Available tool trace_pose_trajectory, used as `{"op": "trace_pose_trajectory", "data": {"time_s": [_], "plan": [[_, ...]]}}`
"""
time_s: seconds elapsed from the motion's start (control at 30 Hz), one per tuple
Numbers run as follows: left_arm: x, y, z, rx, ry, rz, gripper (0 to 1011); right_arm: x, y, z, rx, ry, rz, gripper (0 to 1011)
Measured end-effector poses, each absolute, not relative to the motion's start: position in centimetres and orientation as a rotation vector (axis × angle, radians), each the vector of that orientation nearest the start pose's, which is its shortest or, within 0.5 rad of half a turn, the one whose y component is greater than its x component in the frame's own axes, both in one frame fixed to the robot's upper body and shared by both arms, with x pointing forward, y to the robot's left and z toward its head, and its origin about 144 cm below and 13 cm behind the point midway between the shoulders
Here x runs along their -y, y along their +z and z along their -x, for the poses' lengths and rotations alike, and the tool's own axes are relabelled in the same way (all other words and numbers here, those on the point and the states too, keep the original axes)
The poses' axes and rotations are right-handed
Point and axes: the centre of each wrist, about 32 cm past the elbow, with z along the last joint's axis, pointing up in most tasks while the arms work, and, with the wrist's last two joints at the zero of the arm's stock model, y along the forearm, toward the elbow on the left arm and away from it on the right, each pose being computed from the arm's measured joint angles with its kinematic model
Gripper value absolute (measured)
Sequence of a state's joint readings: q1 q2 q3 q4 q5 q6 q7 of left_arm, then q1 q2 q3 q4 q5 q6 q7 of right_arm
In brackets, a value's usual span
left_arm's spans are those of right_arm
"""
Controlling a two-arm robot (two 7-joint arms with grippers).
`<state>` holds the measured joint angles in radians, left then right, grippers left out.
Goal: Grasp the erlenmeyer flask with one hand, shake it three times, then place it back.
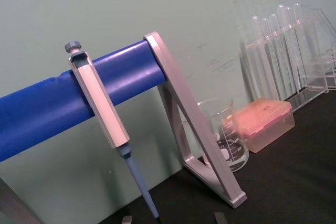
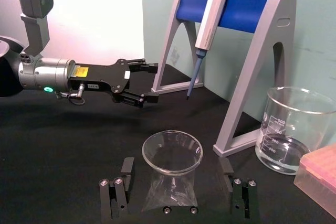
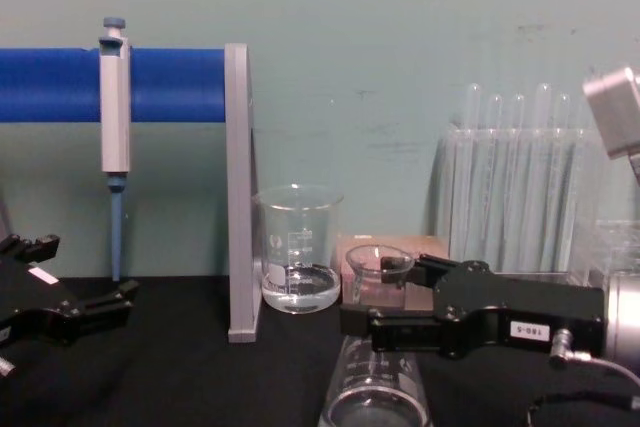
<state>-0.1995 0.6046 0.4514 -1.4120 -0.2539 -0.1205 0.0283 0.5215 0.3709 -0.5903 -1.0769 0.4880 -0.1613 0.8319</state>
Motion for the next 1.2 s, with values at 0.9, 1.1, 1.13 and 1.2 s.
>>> {"op": "trace_pose_trajectory", "data": {"time_s": [0.9,1.1,1.13,1.2], "plan": [[-30.97,113.98,-48.86,0.285,1.248,-0.304,1001,24.13,114.88,-57.46,0.036,-0.434,0.089,977],[-30.97,113.98,-48.86,0.285,1.248,-0.304,1001,24.14,114.87,-57.45,0.036,-0.434,0.089,837],[-30.97,113.98,-48.86,0.285,1.248,-0.305,1001,24.14,114.87,-57.45,0.036,-0.434,0.089,803],[-30.97,113.98,-48.86,0.285,1.248,-0.304,1001,24.14,114.87,-57.45,0.036,-0.434,0.089,747]]}}
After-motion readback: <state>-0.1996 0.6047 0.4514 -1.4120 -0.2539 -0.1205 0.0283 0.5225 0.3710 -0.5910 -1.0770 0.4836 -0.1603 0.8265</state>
